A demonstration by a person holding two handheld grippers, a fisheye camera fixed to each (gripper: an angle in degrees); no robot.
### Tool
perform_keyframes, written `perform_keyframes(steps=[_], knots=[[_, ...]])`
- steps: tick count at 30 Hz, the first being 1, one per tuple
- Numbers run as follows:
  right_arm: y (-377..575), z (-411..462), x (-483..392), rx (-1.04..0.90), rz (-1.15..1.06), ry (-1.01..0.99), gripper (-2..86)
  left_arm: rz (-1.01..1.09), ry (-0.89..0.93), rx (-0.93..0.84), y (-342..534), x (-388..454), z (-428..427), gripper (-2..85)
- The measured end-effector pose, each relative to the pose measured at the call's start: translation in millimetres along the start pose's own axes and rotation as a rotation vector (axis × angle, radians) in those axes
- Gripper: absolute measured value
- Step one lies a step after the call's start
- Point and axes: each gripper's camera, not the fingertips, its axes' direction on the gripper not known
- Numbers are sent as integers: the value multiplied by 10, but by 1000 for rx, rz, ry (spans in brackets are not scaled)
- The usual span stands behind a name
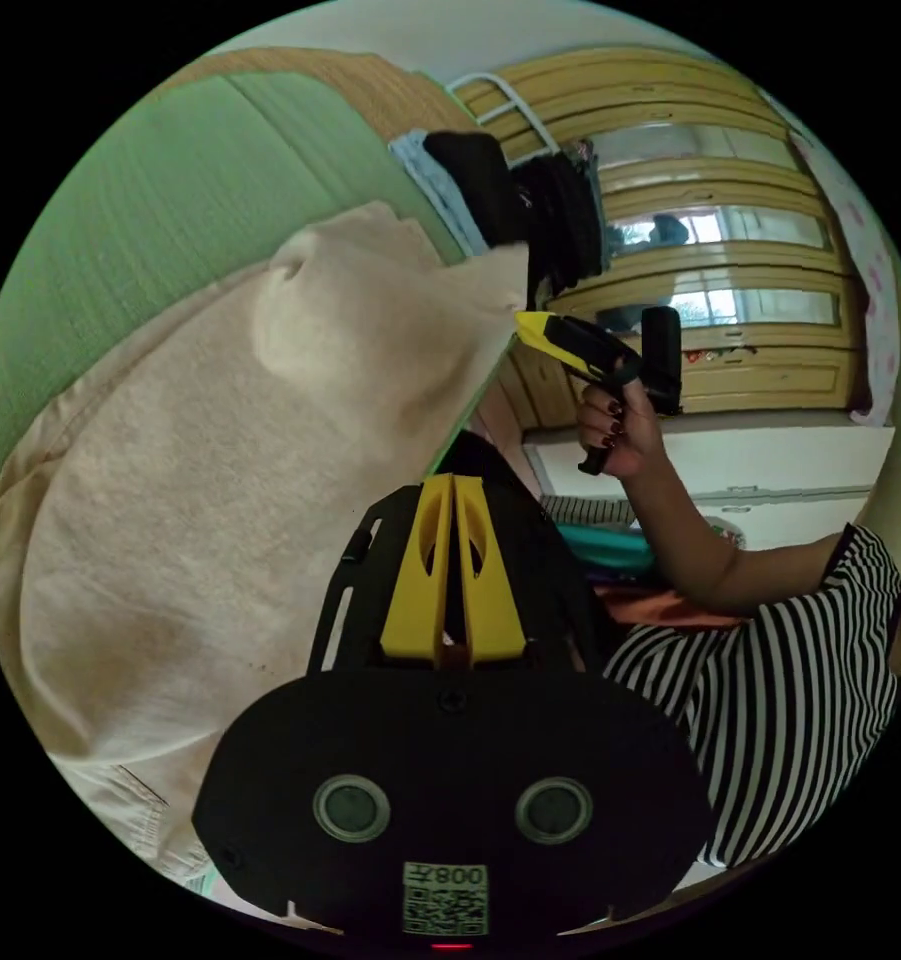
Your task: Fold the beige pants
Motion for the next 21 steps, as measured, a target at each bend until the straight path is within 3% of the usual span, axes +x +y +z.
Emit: perform_keyframes(steps=[10, 21], knots=[[274, -541, 732, 10, 169, -142, 9, 59, -294, 104, -1229, -96, 568, 60], [190, -1089, 738, -18, 142, -188, 9, 107, -575, -123, -2677, -416, 1968, 71]])
